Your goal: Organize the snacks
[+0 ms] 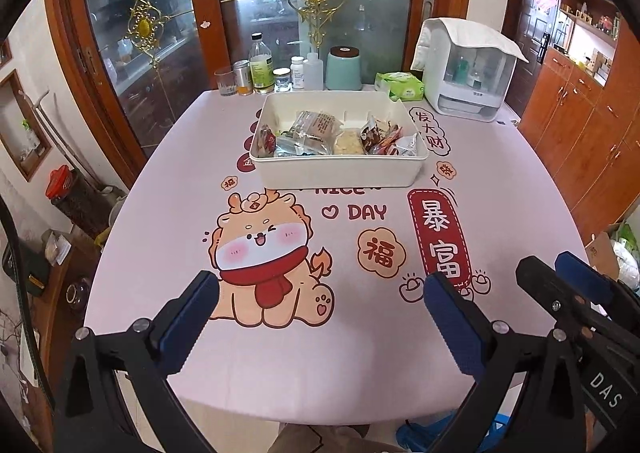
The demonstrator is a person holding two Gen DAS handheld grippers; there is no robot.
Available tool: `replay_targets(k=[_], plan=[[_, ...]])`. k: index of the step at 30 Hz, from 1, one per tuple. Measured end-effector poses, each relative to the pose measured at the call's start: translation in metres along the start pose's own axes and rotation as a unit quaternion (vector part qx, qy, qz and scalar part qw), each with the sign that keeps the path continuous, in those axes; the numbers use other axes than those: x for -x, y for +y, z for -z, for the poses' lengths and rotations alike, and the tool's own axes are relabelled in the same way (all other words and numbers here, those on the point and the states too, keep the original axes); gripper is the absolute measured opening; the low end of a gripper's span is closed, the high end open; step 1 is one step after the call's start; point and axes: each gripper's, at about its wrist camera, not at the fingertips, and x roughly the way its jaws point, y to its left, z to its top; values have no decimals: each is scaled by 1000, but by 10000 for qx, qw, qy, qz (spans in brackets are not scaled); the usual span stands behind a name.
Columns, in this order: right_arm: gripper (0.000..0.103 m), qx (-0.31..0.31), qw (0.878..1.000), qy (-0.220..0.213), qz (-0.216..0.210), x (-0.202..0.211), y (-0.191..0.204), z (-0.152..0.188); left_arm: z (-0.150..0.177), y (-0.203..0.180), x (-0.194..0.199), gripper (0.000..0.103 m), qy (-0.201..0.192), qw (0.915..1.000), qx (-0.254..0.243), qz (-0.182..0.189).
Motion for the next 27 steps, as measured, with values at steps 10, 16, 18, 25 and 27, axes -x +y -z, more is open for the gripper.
replay_targets(k=[10,16,18,25,27], plan=[[59,-56,10000,-26,-17,6,-3,4,2,-2,1,102,-11,10000,-16,8],[59,-64,10000,-28,-24,8,-2,5,4,-4,2,102,9,10000,-8,17],[59,-63,10000,-38,-22,8,-2,5,4,-4,2,102,2,10000,-17,16],[59,-59,10000,-29,-19,8,-3,5,5,-5,2,102,9,10000,-9,24],[59,-59,10000,-29,-22,7,-3,5,5,-5,2,102,15,10000,-11,27]])
